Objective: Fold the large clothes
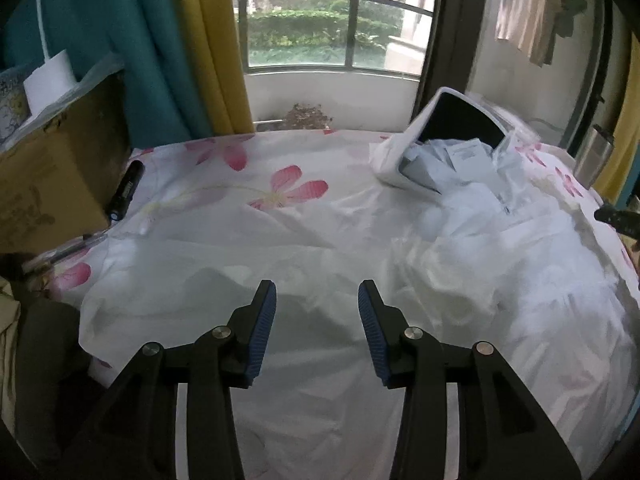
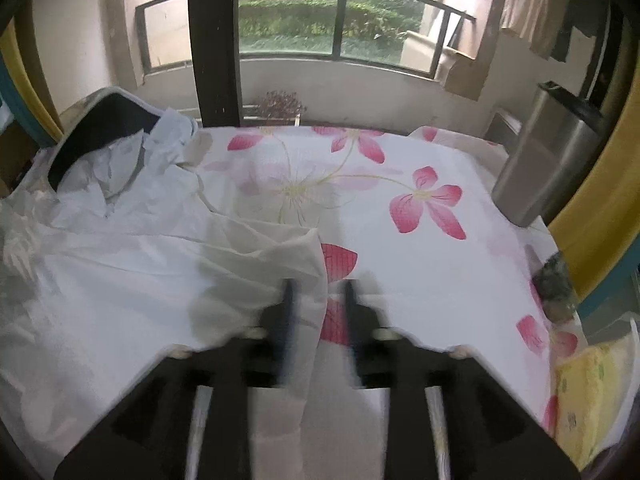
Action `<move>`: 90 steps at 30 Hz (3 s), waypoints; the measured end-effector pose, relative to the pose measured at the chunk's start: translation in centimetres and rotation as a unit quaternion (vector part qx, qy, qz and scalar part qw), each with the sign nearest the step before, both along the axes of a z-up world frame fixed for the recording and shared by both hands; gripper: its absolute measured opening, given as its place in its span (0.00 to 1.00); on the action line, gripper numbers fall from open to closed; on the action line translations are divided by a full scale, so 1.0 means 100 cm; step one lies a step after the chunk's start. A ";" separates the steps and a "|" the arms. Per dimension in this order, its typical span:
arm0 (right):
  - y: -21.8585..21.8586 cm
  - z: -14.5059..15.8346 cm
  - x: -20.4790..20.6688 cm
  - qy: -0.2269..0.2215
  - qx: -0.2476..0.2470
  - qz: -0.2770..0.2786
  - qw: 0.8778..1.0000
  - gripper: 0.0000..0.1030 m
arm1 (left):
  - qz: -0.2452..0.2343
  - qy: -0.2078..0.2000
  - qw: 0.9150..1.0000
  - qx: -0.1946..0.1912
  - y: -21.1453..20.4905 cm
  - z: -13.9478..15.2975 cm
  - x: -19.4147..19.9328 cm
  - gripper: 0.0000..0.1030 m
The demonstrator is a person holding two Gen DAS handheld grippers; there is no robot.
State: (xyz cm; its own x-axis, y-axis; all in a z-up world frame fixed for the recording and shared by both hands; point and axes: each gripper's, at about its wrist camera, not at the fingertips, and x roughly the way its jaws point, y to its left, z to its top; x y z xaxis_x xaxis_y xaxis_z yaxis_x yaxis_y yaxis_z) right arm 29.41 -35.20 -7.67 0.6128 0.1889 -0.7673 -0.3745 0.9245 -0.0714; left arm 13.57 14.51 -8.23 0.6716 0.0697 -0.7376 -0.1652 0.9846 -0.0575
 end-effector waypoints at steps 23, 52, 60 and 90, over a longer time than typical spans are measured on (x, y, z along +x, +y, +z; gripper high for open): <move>-0.004 0.030 -0.049 -0.015 0.045 -0.028 0.998 0.61 | -0.002 -0.004 1.000 0.002 0.024 -0.014 -0.019 0.12; -0.007 0.036 -0.073 -0.022 0.071 -0.012 0.997 0.61 | -0.042 -0.060 0.997 -0.013 0.009 0.023 -0.020 0.05; -0.015 0.036 -0.079 -0.027 0.097 -0.005 0.995 0.61 | -0.058 -0.148 0.984 -0.084 -0.007 0.097 -0.020 0.05; -0.101 0.012 -0.100 -0.021 0.209 -0.031 0.977 0.62 | -0.211 -0.175 0.960 -0.063 -0.229 0.195 0.055 0.05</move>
State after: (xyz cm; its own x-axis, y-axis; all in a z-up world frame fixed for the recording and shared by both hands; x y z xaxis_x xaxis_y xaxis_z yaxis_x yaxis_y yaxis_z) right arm 19.41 -45.26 -6.51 0.6620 0.4426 -0.6049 -0.3219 0.8967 0.3038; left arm 19.08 -8.36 11.29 0.8281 -0.3379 -0.4473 0.2979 0.9412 -0.1594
